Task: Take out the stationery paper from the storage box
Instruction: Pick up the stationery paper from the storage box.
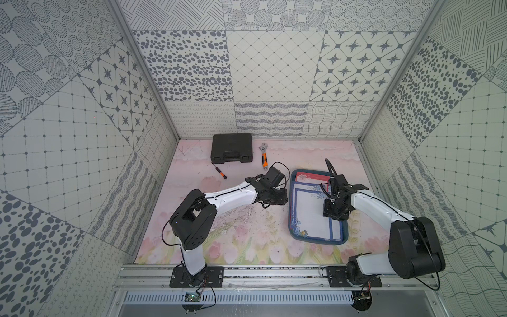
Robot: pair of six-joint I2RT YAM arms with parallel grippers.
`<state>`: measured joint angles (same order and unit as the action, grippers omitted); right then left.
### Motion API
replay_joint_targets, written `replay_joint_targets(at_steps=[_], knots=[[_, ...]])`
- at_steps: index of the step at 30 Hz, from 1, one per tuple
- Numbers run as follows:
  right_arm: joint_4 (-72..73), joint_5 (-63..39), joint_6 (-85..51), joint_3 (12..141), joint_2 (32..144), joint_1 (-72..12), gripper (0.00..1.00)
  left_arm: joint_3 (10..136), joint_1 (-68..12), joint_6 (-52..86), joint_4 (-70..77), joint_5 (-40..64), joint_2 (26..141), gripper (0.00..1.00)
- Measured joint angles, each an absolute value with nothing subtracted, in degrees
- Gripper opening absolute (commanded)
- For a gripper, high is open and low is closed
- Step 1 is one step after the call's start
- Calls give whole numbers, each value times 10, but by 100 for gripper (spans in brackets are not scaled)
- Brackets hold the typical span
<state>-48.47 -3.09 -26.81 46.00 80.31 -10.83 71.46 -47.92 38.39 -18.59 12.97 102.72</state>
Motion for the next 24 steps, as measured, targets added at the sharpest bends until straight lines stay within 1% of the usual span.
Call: replay_joint_targets(at_steps=[7, 14, 24], knots=[[-482, -38, -272, 457, 803, -108, 44, 724, -479, 386, -186, 132, 1035, 31], [-482, -39, -286, 449, 799, -108, 46, 733, -480, 386, -186, 133, 1039, 31], [-489, -49, -299, 446, 775, -108, 45, 743, -486, 386, -189, 138, 1047, 30]])
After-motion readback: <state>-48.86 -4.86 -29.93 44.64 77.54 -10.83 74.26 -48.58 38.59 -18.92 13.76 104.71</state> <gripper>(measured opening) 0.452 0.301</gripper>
